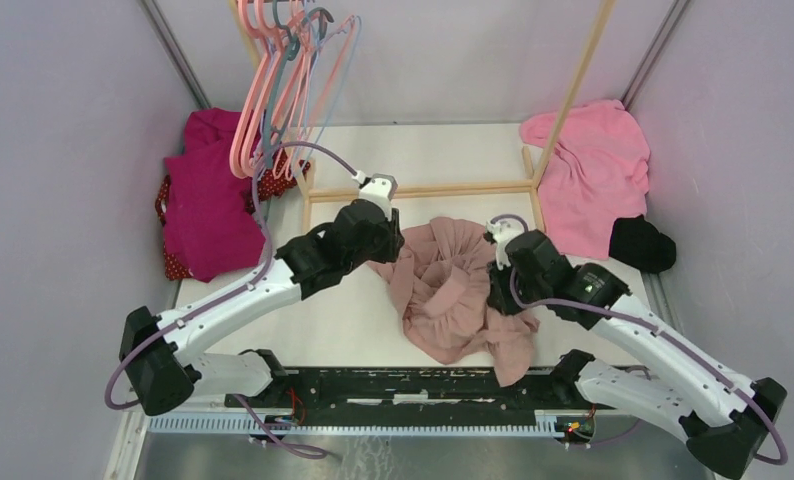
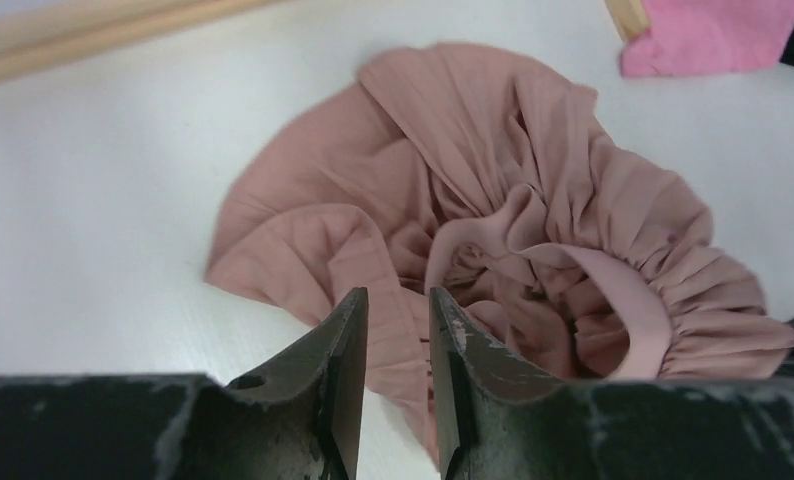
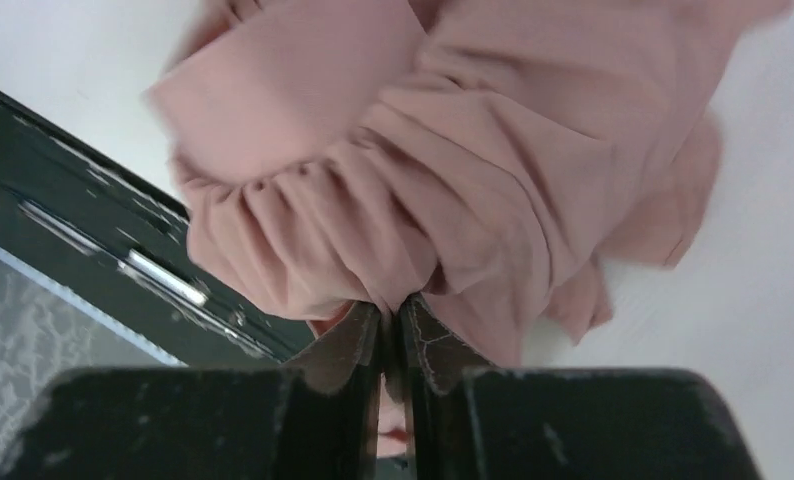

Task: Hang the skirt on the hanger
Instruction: Adjust the skirt at the center of the board.

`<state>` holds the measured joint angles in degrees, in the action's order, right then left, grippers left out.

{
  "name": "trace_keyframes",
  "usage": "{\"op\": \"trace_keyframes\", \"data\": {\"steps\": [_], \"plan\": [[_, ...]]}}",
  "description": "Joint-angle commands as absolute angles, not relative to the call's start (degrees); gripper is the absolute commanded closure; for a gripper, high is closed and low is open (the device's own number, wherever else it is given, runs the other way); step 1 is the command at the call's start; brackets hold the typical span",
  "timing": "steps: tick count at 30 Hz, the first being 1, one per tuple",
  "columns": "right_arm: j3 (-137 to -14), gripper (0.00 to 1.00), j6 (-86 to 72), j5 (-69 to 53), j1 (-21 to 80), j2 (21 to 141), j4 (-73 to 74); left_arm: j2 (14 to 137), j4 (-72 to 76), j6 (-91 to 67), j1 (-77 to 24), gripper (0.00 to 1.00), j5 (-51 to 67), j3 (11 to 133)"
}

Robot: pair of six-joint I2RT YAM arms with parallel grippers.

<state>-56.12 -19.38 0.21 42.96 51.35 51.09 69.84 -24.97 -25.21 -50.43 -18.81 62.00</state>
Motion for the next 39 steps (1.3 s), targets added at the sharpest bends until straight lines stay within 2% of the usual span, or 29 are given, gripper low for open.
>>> {"op": "trace_keyframes", "data": {"steps": [1,2,3,13,18,23,28,32,39], "plan": [[-47.5,0.74,-29.6,-1.6,42.7,45.1,47.6,71.3,-12.9,-31.3,-50.8,0.66,-9.1,55.8],[-47.8,0.67,-30.1,-0.8,42.7,43.6,49.4,71.7,-11.9,-31.7,-50.9,0.67,-8.2,54.8],[-48.8,0.63,-30.4,-0.6,42.7,42.8,50.7,71.9,-11.3,-32.1,-51.1,0.67,-7.7,54.0],[-63.1,0.59,-30.2,-1.4,42.8,51.4,57.9,74.4,-8.3,-34.2,-56.2,0.7,-4.6,53.3],[-65.3,0.46,-33.3,-2.4,44.6,56.9,57.0,76.2,-8.9,-33.7,-57.9,0.72,-5.9,53.8],[-71.7,0.45,-37.1,7.9,53.5,65.2,60.6,74.5,-13.1,-34.4,-56.4,0.72,-13.4,52.1],[-81.1,0.47,-41.3,19.3,63.0,76.0,67.7,76.2,-15.2,-35.4,-49.2,0.68,-11.0,50.0],[-84.1,0.48,-43.1,24.0,65.0,82.0,71.3,75.9,-13.7,-35.4,-45.9,0.68,-8.5,48.4],[-81.8,0.48,-45.0,26.7,65.2,86.1,73.9,72.3,-13.9,-35.1,-45.0,0.68,-7.3,47.4]]}}
